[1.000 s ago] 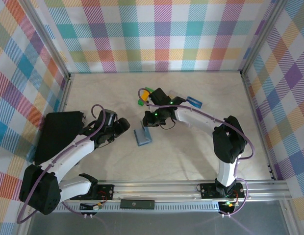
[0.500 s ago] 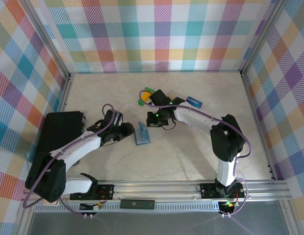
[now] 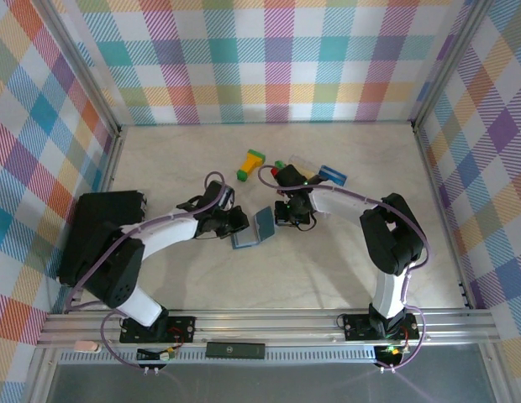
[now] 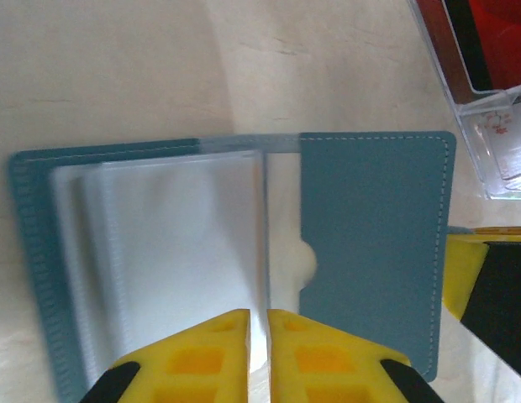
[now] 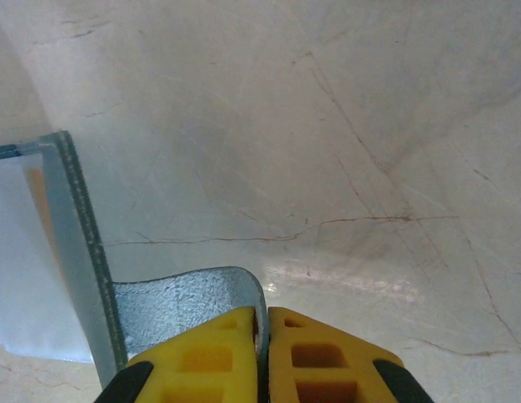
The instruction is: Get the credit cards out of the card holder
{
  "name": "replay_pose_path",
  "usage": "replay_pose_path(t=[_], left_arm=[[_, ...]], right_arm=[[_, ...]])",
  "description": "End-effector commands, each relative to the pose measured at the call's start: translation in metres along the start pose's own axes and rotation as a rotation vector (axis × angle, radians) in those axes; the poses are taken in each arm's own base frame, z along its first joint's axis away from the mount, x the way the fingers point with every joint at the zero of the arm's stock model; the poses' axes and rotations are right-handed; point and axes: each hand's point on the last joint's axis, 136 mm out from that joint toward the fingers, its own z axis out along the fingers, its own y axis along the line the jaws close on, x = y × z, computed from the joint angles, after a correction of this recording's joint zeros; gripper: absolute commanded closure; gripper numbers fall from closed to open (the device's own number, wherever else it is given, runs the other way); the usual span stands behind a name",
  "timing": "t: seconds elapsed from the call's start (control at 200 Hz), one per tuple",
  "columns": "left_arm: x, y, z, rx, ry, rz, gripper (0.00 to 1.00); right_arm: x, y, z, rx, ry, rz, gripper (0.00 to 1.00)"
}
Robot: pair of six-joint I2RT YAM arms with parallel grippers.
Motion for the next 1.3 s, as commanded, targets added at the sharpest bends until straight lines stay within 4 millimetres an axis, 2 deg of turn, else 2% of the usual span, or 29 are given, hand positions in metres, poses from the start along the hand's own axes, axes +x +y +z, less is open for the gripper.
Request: replay_pose_path(t=[0.0,0.16,0.395,0.585,0.68,0.965,1.055,1.12,1.19,1.295], left_arm=[[0.003,-0.029,0.014,0.083,0.041,0.032,0.89],[0.004,-0.039,0.034,0.079,0.068,0.037,0.93],[0.008,-0.031,0.055,0.048,0.113,-0.001,0.99],[0.015,-0.016,0.063,-0.013,0.140,-0.017,1.00],[0.019,-0.011,0.065,-0.032,0.147,-0.013,1.00],[0.021,-0.008,0.066,-0.053,0.154,-0.006,1.00],[0.022,-0.005,0.068,-0.059,0.156,-0.009,1.00],[0.022,-0.004,0.069,-0.064,0.158,-0.015,1.00],[0.023,-0.002,0.070,-0.067,0.159,-0.018,1.00],[0.022,-0.002,0.068,-0.065,0.149,-0.026,1.00]], right_arm=[[-0.002,0.002,0.000,-0.031,-0.017,0.026,0.92],[0.002,-0.003,0.005,-0.039,-0.003,0.056,0.92],[0.004,-0.009,0.000,-0.069,-0.019,0.096,0.89],[-0.007,-0.014,-0.020,-0.054,-0.091,0.112,0.75],[-0.013,-0.018,-0.031,-0.033,-0.134,0.105,0.73],[-0.014,0.026,-0.036,-0.262,-0.097,0.076,0.85],[-0.017,0.030,-0.034,-0.280,-0.094,0.095,0.88],[-0.013,0.031,-0.023,-0.293,-0.055,0.127,0.90],[-0.007,0.024,-0.009,-0.262,-0.012,0.171,0.91],[-0.005,0.017,0.002,-0.238,-0.008,0.198,0.93]])
